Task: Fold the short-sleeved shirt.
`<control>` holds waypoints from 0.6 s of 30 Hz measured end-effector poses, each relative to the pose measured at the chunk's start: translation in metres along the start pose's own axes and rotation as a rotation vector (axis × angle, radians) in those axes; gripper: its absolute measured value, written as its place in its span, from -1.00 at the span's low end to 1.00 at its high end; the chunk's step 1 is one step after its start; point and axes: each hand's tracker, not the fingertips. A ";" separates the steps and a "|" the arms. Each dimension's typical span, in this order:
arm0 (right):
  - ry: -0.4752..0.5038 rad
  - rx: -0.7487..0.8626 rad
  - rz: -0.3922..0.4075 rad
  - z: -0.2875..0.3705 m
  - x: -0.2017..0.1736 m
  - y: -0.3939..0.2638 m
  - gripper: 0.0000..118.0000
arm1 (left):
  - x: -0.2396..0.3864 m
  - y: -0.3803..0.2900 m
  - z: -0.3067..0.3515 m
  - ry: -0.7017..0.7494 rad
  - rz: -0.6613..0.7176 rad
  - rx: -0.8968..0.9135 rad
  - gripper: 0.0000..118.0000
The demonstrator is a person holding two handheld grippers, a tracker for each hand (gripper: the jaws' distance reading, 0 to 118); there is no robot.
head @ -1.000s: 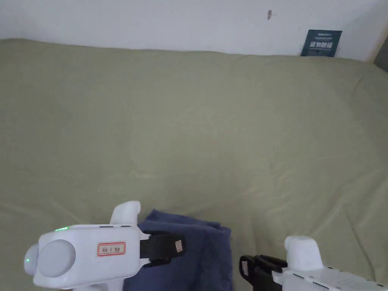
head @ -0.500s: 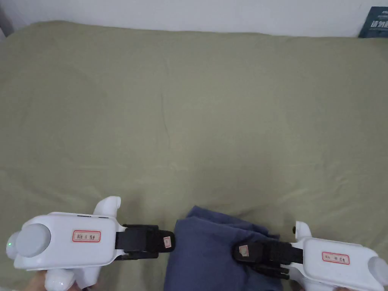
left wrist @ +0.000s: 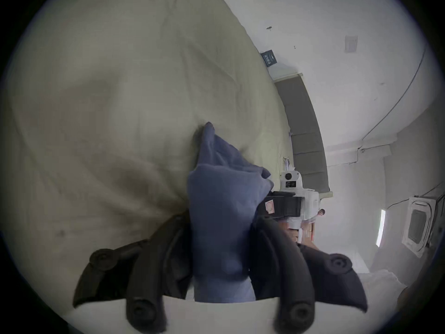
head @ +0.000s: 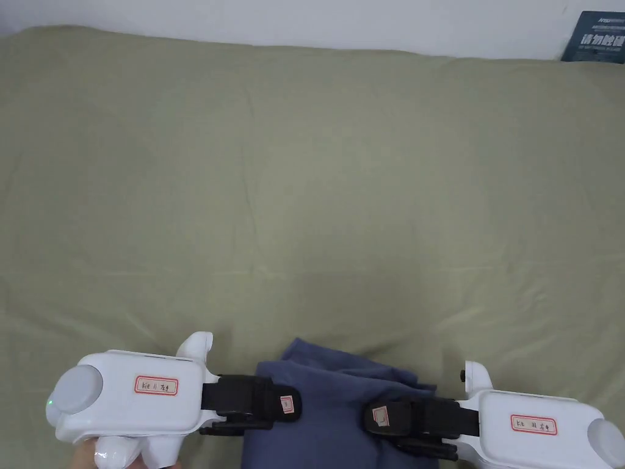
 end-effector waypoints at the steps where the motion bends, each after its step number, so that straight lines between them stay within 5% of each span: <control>1: -0.018 0.005 0.022 0.002 -0.008 -0.001 -1.00 | 0.004 -0.001 0.002 -0.001 -0.010 0.003 -0.35; 8: -0.078 0.047 0.177 0.022 -0.052 -0.011 -1.00 | 0.004 0.019 0.094 0.141 -0.044 0.111 -0.35; 18: -0.098 0.104 0.212 0.008 -0.066 -0.008 -1.00 | -0.068 0.091 0.321 0.471 0.022 0.263 -0.35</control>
